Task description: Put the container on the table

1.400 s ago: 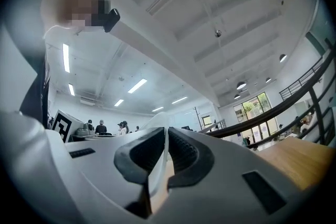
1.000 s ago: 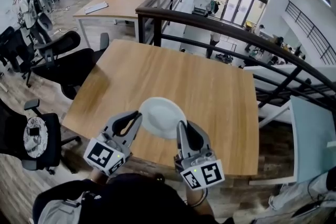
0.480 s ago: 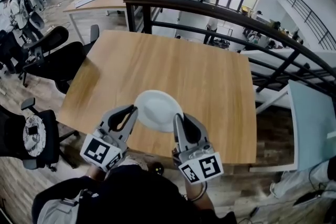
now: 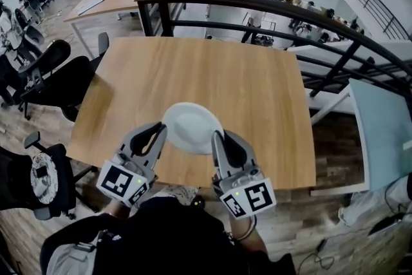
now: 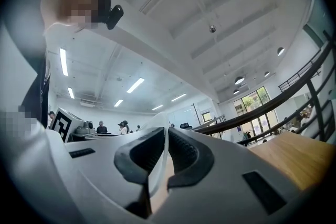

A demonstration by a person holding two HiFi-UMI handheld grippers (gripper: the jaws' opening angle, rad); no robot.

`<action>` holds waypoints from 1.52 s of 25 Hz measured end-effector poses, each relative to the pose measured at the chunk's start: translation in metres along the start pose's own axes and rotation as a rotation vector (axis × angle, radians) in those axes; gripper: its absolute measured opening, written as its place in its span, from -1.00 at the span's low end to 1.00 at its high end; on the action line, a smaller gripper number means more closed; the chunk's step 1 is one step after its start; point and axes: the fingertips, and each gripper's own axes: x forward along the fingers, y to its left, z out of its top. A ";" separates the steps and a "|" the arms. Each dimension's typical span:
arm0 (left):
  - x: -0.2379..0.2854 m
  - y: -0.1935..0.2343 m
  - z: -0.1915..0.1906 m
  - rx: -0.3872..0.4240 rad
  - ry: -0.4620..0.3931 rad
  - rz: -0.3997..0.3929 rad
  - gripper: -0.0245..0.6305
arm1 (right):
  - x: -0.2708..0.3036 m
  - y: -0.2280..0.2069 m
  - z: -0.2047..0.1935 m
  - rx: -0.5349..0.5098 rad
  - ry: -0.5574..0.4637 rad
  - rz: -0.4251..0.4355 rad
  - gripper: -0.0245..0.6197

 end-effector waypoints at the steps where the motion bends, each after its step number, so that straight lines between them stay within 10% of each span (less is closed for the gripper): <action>1: 0.004 0.000 0.001 0.001 -0.004 -0.006 -0.85 | 0.001 -0.003 0.001 -0.003 -0.001 -0.006 -0.82; 38: 0.149 0.083 -0.087 -0.111 0.197 -0.055 -0.85 | 0.105 -0.131 -0.085 0.075 0.201 -0.076 -0.82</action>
